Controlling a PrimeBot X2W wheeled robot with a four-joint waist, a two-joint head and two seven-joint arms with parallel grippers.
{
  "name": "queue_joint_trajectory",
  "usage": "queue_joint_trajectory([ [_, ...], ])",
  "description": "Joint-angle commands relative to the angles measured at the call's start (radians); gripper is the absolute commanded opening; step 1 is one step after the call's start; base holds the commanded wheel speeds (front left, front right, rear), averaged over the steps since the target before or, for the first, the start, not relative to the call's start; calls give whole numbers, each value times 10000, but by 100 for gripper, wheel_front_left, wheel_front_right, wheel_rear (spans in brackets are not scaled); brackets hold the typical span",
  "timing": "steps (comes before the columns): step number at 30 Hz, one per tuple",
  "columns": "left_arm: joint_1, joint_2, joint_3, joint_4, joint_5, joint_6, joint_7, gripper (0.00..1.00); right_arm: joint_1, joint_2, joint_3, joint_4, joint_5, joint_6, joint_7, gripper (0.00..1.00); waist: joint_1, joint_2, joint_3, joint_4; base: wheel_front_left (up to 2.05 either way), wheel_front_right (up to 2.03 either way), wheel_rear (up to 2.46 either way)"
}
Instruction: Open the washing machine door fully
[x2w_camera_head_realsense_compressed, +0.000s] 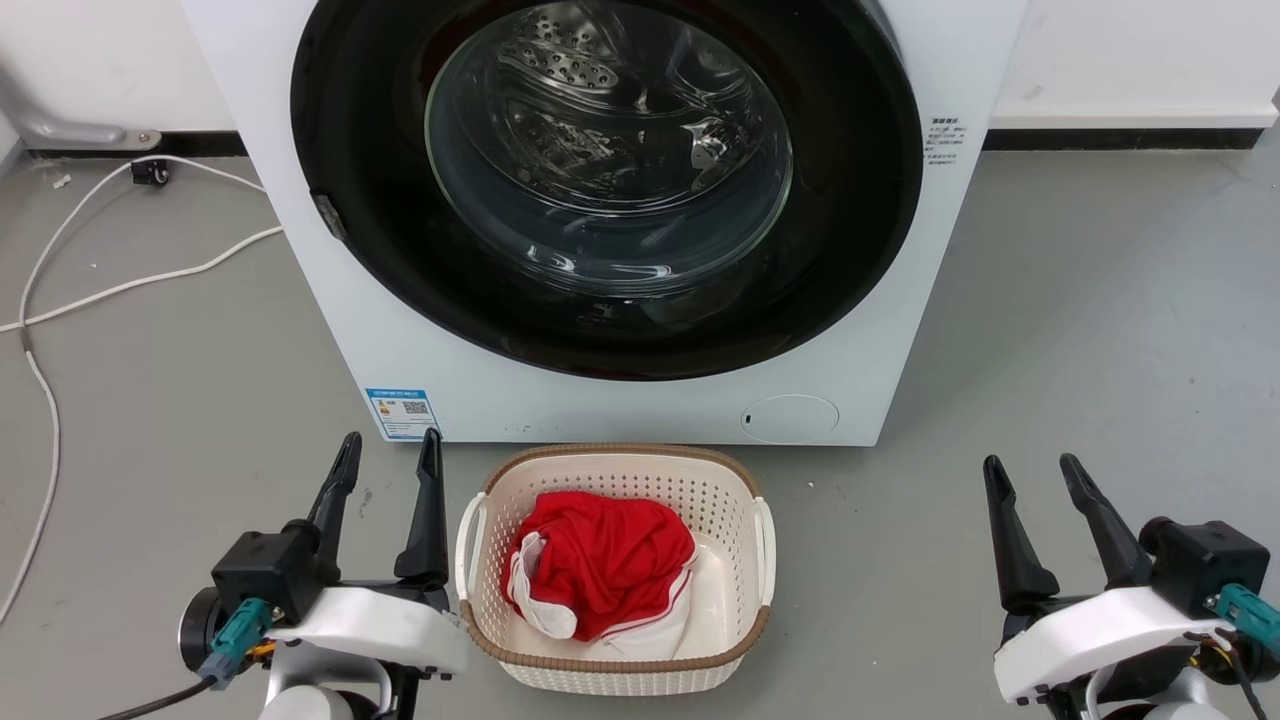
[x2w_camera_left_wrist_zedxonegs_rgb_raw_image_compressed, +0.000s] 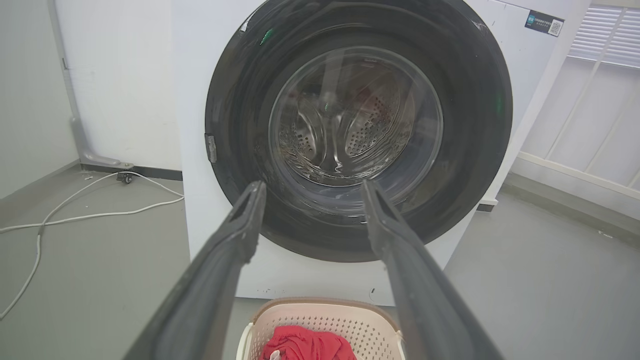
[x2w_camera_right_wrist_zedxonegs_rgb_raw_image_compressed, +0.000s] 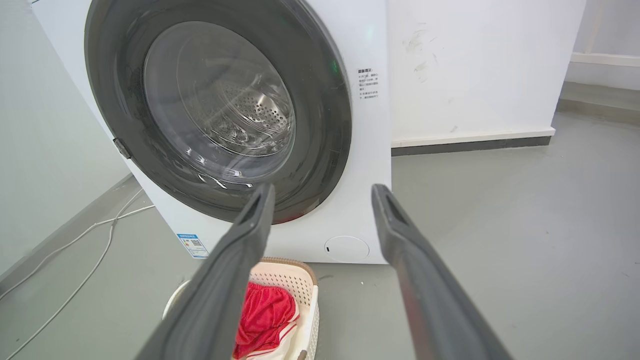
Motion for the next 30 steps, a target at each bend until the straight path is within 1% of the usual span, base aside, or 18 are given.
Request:
queue_joint_trajectory([
  [1,-108,44,-22,-54,226,60,-88,100,46,28,-7,-65,-205,-3,-74,100,0,0,10,2,0,0,0],
  [16,-78,77,-186,47,1317,118,-376,100,111,38,6,-44,-1299,-3,-173,100,0,0,41,6,0,0,0],
  [30,-114,30,-206,155,2022,165,-617,100,137,47,50,-141,-2081,-5,-276,100,0,0,109,-13,0,0,0],
])
